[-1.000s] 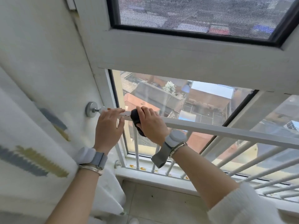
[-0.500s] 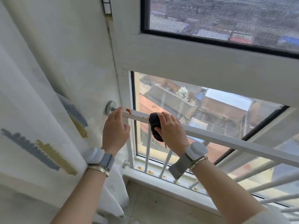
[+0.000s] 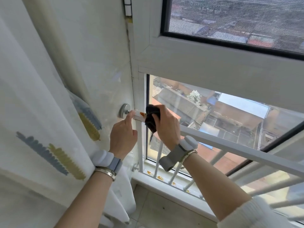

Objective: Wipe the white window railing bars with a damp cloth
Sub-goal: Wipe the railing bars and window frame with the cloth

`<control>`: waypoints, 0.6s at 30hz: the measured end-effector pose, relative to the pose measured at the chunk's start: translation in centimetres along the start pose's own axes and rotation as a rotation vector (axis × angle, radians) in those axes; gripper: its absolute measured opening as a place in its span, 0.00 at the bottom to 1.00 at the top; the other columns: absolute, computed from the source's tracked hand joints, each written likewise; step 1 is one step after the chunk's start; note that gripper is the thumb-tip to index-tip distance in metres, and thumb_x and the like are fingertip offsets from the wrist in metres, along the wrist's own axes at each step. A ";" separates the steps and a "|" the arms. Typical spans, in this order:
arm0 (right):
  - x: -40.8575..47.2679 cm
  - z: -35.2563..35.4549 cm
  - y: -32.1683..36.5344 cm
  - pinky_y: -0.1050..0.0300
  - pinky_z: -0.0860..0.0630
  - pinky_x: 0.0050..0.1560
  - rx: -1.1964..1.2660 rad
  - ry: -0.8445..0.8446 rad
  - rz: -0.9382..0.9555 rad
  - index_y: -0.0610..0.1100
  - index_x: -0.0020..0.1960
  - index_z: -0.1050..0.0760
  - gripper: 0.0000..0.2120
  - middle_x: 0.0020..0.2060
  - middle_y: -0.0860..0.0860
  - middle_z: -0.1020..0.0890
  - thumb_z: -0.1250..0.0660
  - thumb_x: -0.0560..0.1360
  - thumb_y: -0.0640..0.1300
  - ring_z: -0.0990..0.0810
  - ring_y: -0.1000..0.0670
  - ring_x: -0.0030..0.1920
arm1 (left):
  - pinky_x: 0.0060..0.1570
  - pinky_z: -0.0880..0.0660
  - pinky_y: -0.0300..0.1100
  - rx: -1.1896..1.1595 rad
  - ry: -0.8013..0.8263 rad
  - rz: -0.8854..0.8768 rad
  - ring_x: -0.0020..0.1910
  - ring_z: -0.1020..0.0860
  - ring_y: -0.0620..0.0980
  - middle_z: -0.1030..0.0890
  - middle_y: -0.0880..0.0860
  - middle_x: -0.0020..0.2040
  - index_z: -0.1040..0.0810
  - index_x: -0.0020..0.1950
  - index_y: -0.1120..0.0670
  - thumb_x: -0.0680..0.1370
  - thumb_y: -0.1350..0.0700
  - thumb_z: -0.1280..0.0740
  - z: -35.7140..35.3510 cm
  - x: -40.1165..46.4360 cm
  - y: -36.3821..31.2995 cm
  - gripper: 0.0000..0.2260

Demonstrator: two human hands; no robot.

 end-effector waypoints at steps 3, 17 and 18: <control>1.3 -1.1 1.3 0.56 0.25 0.42 -0.044 0.071 0.071 0.40 0.61 0.28 0.13 0.49 0.44 0.19 0.39 0.79 0.43 0.20 0.47 0.42 | 0.45 0.27 0.49 -0.020 0.005 0.014 0.46 0.22 0.61 0.19 0.59 0.50 0.37 0.71 0.56 0.71 0.65 0.37 0.0 0.1 0.3 0.29; -1.8 -0.2 -2.0 0.49 0.21 0.44 -0.379 0.119 0.262 0.41 0.59 0.23 0.20 0.53 0.43 0.19 0.25 0.68 0.43 0.19 0.41 0.47 | 0.51 0.26 0.46 -0.122 -0.002 -0.007 0.58 0.25 0.52 0.30 0.47 0.69 0.41 0.73 0.55 0.72 0.66 0.39 -0.8 -0.1 0.8 0.29; -1.3 -1.0 -1.4 0.49 0.21 0.43 -0.380 0.125 0.262 0.41 0.58 0.23 0.21 0.52 0.43 0.18 0.24 0.67 0.44 0.18 0.41 0.45 | 0.52 0.27 0.46 -0.131 0.001 -0.006 0.60 0.25 0.52 0.30 0.47 0.69 0.41 0.73 0.55 0.73 0.66 0.39 -0.7 0.0 0.8 0.29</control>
Point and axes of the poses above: each hand's wrist, its own x-axis towards the middle knuckle, its own z-axis out of the back of the hand, y = z × x, the point moved 1 cm from there along x, towards the middle knuckle
